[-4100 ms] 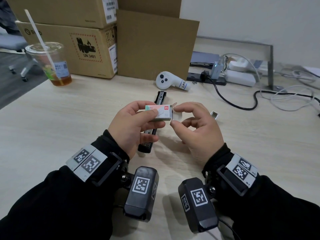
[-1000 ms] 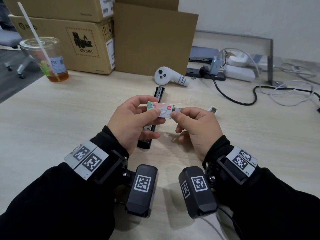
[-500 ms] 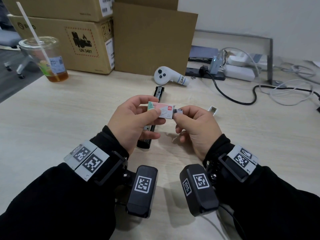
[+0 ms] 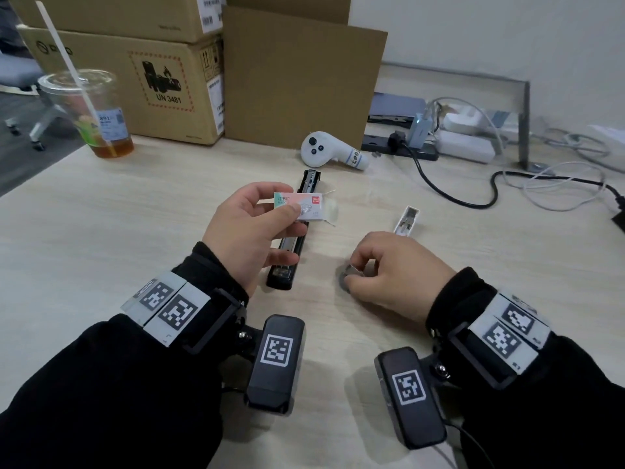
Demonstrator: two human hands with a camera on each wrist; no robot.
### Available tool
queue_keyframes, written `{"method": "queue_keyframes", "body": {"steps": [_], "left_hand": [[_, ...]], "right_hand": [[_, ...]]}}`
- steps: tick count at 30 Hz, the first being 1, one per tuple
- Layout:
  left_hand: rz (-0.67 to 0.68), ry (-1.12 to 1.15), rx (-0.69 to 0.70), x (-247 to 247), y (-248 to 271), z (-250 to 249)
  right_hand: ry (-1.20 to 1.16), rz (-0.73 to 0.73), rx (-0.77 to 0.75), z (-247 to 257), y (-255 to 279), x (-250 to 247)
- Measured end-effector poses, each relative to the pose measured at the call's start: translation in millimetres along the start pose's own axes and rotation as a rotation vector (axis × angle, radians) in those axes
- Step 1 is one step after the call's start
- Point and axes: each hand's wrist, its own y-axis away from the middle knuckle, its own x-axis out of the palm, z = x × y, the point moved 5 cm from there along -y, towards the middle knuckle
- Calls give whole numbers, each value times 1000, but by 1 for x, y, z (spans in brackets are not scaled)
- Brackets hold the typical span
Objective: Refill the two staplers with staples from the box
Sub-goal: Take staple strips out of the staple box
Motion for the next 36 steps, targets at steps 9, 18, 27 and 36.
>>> {"method": "queue_keyframes", "body": {"steps": [9,18,27,36], "left_hand": [[55,-8,-23,3,2,-1],[148,2,-56,12,6,1],[164,-1,-72,15,8,3],[168,-9,-68,16,7,4]], "right_hand": [[-388,-284,-7,0,0,-13],[-704,-374,-134,9,4,-9],[-746,-446,-162,11,4,-12],[-877,-415,-138,11,4,-10]]}}
